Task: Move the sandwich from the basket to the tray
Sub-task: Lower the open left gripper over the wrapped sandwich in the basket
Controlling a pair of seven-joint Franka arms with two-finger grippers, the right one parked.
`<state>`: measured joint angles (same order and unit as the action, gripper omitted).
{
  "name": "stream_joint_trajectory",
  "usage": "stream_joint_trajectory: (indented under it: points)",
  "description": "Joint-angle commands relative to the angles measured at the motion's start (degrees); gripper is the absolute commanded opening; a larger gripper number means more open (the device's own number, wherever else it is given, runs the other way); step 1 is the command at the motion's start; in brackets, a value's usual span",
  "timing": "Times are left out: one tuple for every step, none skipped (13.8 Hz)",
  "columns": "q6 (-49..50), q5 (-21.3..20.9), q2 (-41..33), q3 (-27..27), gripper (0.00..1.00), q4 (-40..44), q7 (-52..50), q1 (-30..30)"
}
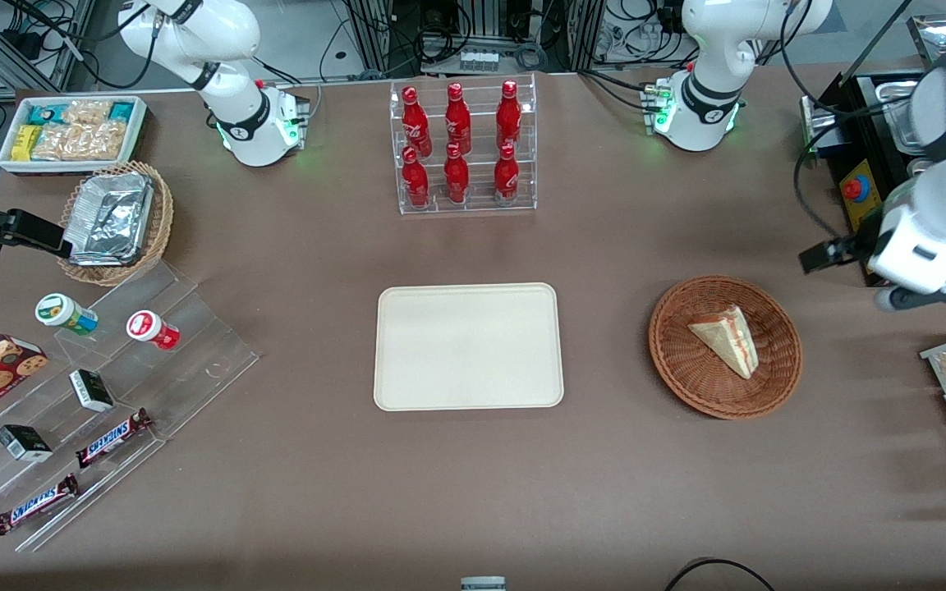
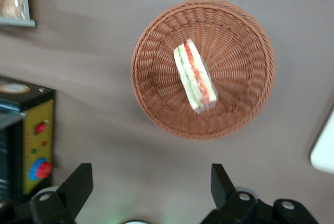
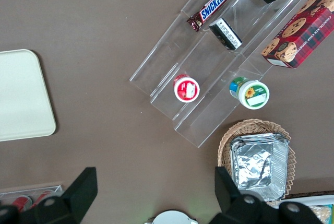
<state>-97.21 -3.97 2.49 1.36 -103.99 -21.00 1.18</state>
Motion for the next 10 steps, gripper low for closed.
stream_joint_trajectory:
  points:
    - [-11.5,-0.9,-1.9,0.2,1.00,-9.8,-14.1,0.6]
    - [-16.6,-0.9,-1.9,0.2,1.00,-13.1,-18.9,0.7]
    - [-20.6,-0.9,-1.5,0.2,1.00,-15.9,-23.3,0.7]
    - [-25.9,-0.3,-1.7,0.3,1.00,-19.3,-26.6,0.8]
    - [-31.1,-0.1,-1.7,0.3,1.00,-22.4,-29.7,0.8]
    - [-34.9,-0.1,-1.0,0.3,1.00,-24.0,-33.2,1.5]
    - [-37.2,-0.1,0.4,0.3,1.00,-24.2,-35.9,2.2]
    - [-38.1,-0.1,1.6,0.3,1.00,-24.3,-36.7,3.1]
    - [-39.2,-0.1,2.3,0.3,1.00,-24.7,-36.7,3.6]
    - [-41.0,-0.1,2.5,0.3,1.00,-25.7,-36.7,3.7]
